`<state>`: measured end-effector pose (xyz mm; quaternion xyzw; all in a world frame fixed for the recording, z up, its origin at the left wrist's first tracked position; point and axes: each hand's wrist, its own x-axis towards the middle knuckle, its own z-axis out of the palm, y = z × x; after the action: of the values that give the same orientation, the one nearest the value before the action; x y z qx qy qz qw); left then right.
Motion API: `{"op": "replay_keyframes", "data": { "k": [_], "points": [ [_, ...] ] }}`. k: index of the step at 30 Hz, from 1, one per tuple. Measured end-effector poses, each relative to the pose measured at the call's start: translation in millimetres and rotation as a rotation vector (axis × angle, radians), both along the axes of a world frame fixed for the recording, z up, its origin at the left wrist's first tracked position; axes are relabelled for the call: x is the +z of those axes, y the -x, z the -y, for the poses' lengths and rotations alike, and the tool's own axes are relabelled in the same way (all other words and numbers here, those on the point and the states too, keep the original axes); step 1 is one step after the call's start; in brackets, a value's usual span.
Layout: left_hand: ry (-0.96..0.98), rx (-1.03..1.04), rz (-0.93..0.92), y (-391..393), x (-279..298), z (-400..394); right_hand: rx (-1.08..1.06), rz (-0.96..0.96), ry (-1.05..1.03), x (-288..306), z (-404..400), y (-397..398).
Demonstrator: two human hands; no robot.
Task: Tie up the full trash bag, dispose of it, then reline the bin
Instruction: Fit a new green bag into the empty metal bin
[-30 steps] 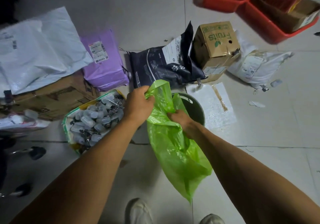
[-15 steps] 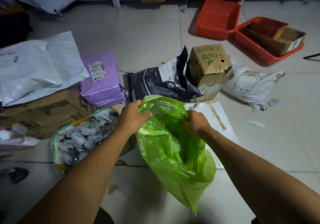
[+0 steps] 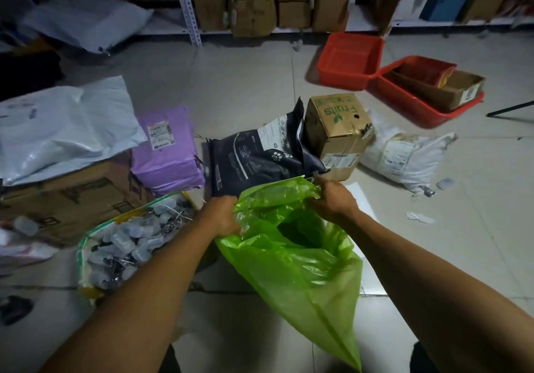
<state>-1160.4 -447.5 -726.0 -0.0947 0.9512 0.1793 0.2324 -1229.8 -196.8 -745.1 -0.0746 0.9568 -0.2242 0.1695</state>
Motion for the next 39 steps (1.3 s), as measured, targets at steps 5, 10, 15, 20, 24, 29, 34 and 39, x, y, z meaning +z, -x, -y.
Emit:
{"op": "replay_keyframes", "data": {
  "k": [5,10,15,20,24,29,34,39],
  "points": [
    [0.000,0.082,-0.048,0,-6,0,-0.004,0.065,0.053,1,-6,-9],
    [0.001,0.206,-0.153,-6,1,-8,0.026,0.162,-0.111,14,-20,-20],
    [-0.140,0.305,-0.174,-7,20,-10,-0.014,0.127,-0.118,28,-23,-24],
    [-0.348,0.469,-0.272,-1,49,-11,-0.094,0.107,0.045,56,-15,-16],
    [-0.473,0.542,-0.379,6,74,-10,-0.129,0.108,0.192,80,-4,-8],
    [-0.518,0.540,-0.453,11,102,-6,-0.141,0.074,0.305,112,13,-3],
    [-0.452,0.517,-0.525,22,128,7,-0.180,0.035,0.408,132,27,7],
    [-0.389,0.464,-0.570,27,144,15,-0.230,-0.002,0.479,140,38,13]
  ]
}}
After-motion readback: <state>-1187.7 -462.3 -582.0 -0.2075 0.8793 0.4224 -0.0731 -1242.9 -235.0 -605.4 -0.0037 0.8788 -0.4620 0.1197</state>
